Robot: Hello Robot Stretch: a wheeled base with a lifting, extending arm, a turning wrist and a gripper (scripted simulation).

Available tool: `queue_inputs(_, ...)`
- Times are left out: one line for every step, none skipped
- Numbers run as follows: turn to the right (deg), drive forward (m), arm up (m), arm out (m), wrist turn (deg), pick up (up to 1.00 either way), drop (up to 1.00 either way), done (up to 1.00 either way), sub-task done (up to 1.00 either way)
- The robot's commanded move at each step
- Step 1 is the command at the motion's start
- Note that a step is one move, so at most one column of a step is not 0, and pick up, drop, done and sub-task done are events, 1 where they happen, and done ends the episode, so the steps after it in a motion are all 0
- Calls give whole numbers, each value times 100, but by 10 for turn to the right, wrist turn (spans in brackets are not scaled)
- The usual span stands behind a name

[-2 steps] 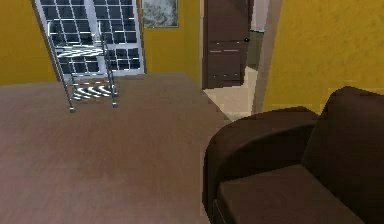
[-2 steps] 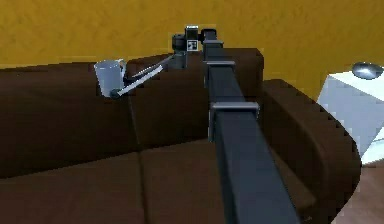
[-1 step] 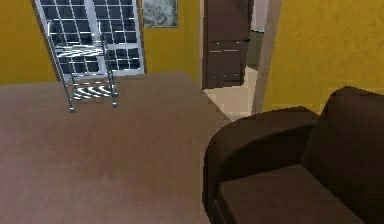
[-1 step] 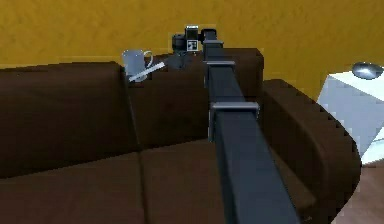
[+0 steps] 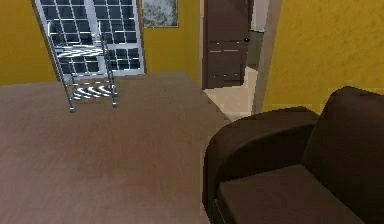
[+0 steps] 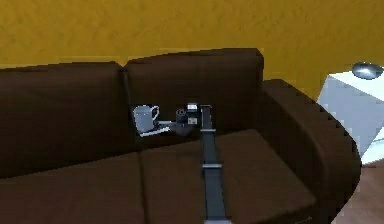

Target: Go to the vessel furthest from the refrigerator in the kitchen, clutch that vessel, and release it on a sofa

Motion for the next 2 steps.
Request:
queue_inputs(0,0,-32,0,0,0,0,0,0)
queue_inputs(0,0,0,0,0,0,100,0,0)
